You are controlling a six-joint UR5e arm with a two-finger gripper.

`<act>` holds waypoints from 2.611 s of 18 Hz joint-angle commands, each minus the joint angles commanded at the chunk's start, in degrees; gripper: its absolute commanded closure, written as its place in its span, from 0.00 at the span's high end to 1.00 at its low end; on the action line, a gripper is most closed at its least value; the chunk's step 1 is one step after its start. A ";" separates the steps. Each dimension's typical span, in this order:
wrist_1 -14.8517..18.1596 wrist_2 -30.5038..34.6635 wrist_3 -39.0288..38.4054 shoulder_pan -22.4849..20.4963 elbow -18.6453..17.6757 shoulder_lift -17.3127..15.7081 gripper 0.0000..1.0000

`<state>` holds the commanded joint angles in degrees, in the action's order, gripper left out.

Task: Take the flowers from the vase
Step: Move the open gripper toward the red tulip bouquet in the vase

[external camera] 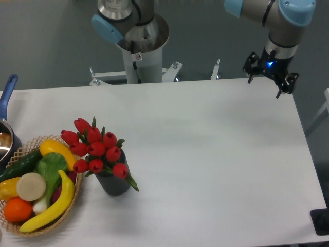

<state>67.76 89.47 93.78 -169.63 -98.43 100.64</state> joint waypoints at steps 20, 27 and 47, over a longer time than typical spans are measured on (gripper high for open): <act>-10.28 -3.15 -5.71 2.90 -6.32 -0.96 1.00; -9.41 -21.75 -6.50 6.07 -9.93 -6.06 1.00; -10.28 -61.77 -20.39 22.15 -16.88 -4.32 1.00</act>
<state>57.48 27.70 73.39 -147.48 -115.32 96.32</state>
